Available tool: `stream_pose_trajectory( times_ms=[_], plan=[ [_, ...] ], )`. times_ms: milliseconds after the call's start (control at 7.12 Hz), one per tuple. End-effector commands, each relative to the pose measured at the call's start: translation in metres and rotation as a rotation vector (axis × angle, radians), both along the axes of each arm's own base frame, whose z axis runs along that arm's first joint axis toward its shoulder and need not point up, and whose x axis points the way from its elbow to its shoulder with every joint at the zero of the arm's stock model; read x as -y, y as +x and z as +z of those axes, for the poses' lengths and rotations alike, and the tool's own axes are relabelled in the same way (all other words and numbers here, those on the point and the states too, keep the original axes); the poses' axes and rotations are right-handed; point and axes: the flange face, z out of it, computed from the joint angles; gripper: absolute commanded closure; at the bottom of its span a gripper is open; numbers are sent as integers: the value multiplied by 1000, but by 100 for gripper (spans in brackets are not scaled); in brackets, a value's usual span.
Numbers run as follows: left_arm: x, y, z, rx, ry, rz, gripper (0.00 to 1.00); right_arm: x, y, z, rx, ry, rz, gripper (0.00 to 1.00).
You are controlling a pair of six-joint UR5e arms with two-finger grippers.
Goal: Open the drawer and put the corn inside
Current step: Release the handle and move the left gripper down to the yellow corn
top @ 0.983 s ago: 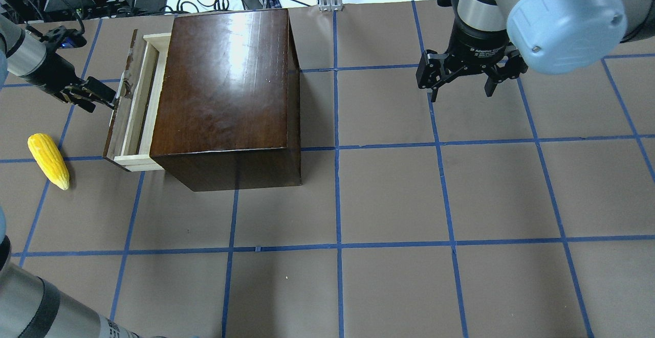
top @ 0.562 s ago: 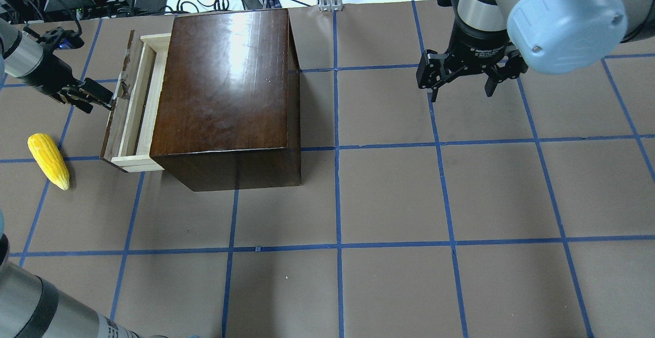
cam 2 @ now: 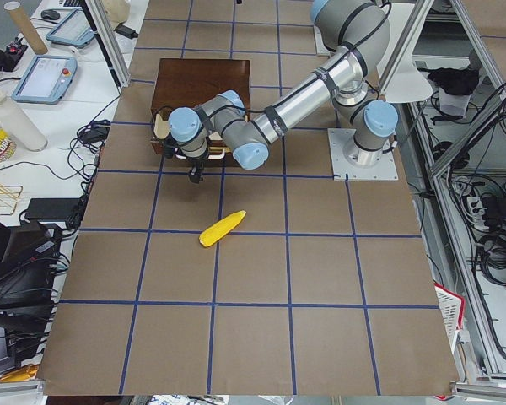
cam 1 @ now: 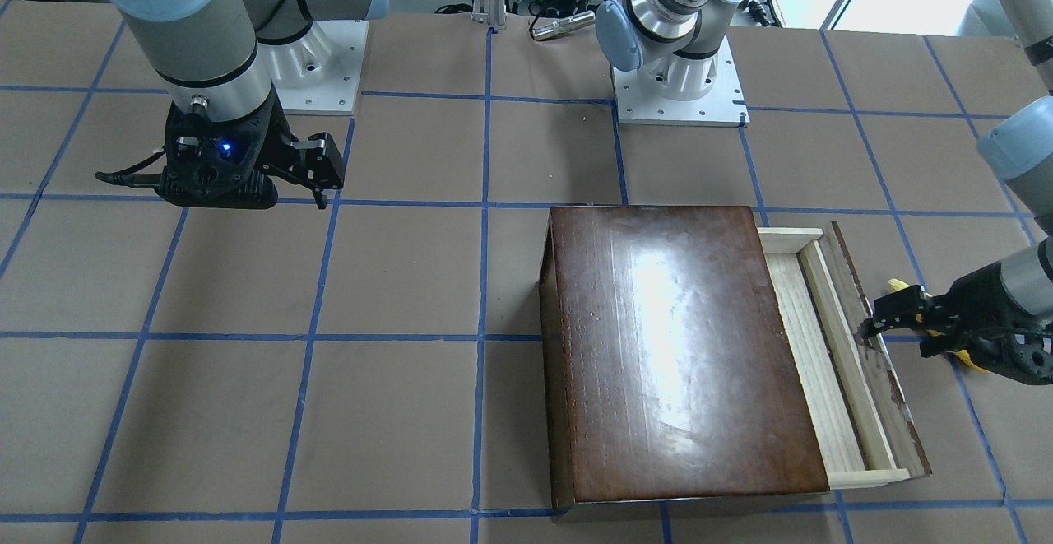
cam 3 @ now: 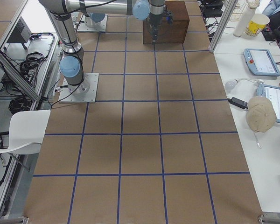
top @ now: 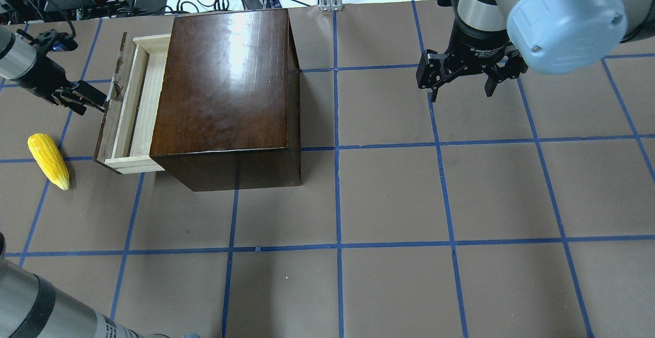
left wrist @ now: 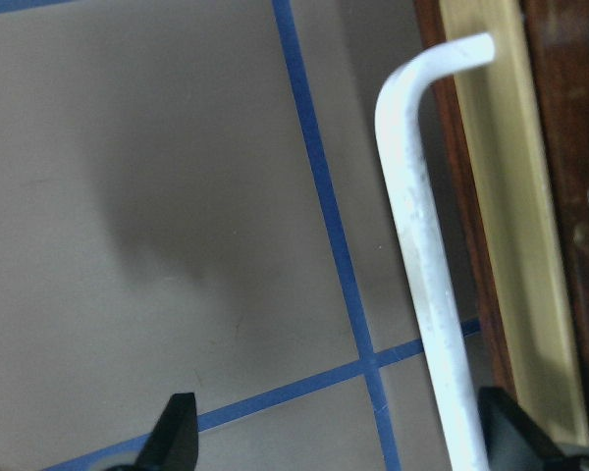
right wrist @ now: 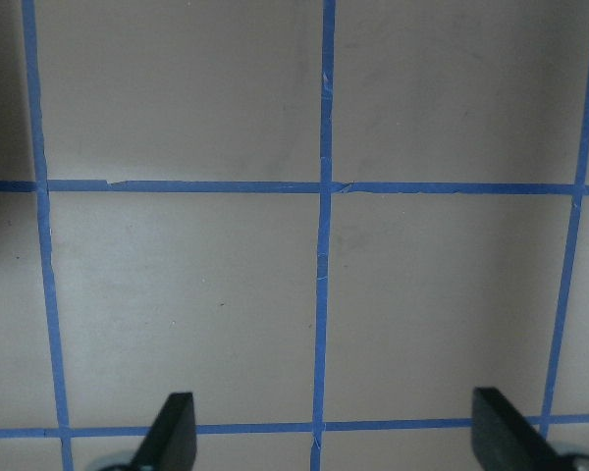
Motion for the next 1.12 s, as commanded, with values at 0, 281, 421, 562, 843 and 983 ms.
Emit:
stream_pose_trajectory(
  times_ms=[0, 281, 421, 562, 843, 983],
  plan=[
    [0, 3, 0, 7, -3, -11, 0, 0, 0, 0, 0, 0, 0, 0],
    [4, 7, 9, 21, -11, -32, 0, 0, 0, 0, 0, 1, 0, 0],
    [0, 5, 25, 28, -20, -25, 0, 0, 0, 1, 0, -2, 0, 0],
    [-3, 11, 38, 34, -23, -13, 0, -1, 0, 1, 0, 0, 0, 0],
    [-13, 52, 67, 56, -44, 56, 0, 0, 0, 0, 0, 1, 0, 0],
    [-17, 64, 75, 115, -14, 119, 0, 0, 0, 0, 0, 1, 0, 0]
  ],
)
